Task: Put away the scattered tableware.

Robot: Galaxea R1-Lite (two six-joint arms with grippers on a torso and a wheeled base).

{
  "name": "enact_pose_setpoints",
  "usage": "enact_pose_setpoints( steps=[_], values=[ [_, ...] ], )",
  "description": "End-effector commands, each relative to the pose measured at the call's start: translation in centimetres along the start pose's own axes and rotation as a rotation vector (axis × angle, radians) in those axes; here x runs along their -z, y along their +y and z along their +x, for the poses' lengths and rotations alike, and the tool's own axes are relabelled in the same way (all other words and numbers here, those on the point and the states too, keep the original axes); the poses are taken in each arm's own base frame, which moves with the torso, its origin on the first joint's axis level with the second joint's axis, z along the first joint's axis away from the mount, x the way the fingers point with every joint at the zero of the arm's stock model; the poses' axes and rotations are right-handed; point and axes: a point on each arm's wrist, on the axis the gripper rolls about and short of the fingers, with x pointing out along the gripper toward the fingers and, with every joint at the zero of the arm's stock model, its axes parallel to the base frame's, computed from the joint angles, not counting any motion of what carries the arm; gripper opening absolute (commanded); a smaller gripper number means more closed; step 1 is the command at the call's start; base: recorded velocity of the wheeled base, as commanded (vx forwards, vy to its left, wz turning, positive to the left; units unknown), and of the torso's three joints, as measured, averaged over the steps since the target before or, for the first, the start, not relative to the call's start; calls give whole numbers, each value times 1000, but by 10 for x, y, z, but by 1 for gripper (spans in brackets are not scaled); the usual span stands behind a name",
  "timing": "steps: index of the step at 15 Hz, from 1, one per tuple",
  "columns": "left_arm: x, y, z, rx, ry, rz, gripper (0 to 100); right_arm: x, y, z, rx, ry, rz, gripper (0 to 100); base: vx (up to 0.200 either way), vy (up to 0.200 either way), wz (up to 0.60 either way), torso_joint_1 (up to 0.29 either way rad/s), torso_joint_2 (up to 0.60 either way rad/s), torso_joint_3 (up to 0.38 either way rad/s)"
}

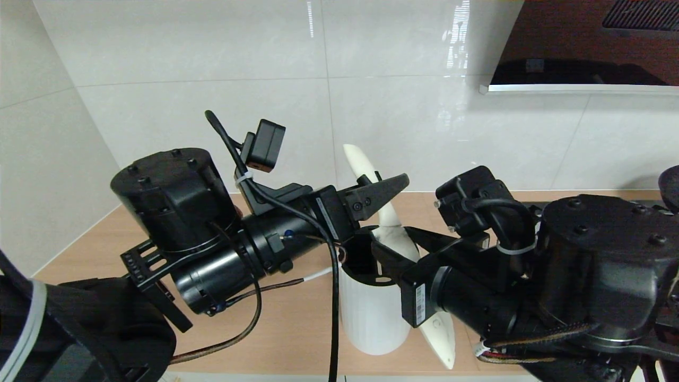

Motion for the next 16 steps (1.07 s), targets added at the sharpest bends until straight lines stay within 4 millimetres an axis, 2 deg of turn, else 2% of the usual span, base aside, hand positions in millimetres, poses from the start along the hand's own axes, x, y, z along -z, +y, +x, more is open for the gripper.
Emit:
enact_pose_setpoints(
  steps=[1, 6, 7, 16],
  values=[
    [8, 7, 6, -11, 3, -2, 100, 2, 4, 0, -11, 6, -2, 0, 0, 0, 0, 0, 0, 0],
    [6, 6, 6, -9, -17, 2, 100, 3, 5, -2, -17, 9, -4, 0, 0, 0, 0, 0, 0, 0],
    [6, 6, 6, -9, -17, 4, 0, 3, 5, -3, -19, 8, -3, 0, 0, 0, 0, 0, 0, 0],
    [3, 4, 3, -5, -25, 6, 0, -3, 3, -6, -16, -43, 15, 0, 0, 0, 0, 0, 0, 0]
  ],
)
